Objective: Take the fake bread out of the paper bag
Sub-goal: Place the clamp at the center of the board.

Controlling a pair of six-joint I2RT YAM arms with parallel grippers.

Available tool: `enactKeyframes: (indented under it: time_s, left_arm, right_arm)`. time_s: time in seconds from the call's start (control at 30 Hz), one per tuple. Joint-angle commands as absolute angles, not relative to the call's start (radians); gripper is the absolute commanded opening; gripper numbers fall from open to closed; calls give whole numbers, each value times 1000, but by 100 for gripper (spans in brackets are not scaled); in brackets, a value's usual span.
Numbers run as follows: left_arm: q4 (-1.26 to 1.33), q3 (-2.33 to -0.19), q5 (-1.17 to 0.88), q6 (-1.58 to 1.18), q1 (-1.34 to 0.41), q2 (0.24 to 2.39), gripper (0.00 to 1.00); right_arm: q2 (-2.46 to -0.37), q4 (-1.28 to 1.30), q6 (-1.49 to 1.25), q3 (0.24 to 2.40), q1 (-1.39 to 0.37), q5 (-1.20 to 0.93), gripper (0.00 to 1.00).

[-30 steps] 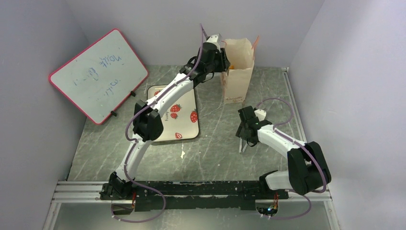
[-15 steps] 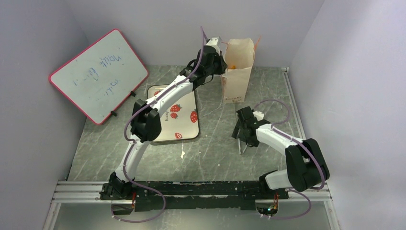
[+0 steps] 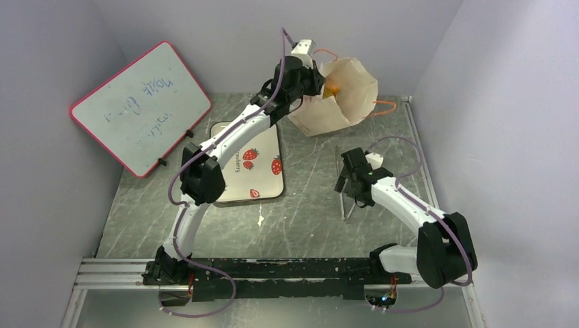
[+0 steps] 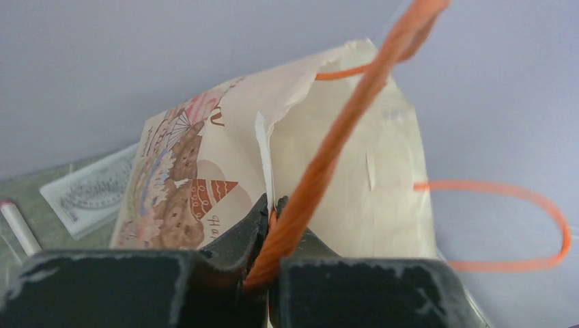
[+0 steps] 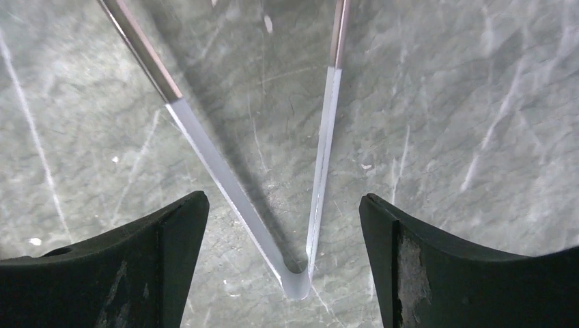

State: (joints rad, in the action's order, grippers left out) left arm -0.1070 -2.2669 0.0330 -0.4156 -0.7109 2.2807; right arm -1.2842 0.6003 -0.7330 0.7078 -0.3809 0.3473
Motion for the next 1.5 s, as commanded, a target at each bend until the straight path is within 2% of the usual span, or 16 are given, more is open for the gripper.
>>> enactKeyframes:
  time_s: [0.0, 0.2, 0.4, 0.73, 1.2, 1.47]
  left_arm:
    - [81, -2280, 48, -379, -719, 2137, 7]
    - [77, -2241, 117, -295, -720, 2037, 7]
    - [81, -2071, 255, -195, -719, 1857, 7]
    - [-35, -1831, 436, -148, -685, 1537, 7]
    - [-232, -1589, 625, -158, -610, 1153, 7]
    - [-351, -1524, 694, -199, -609, 1026, 7]
  right_arm:
    - [-1232, 659, -720, 765, -387, 428, 86]
    - [-1223, 680, -720, 807, -421, 462, 86]
    - [-1302, 683, -720, 898, -563, 522, 86]
    - [-1562, 503, -661, 1063, -654, 417, 84]
    - [-2080, 391, -537, 1469, -681, 283, 80]
    - [-2156, 382, -531, 1534, -682, 254, 78]
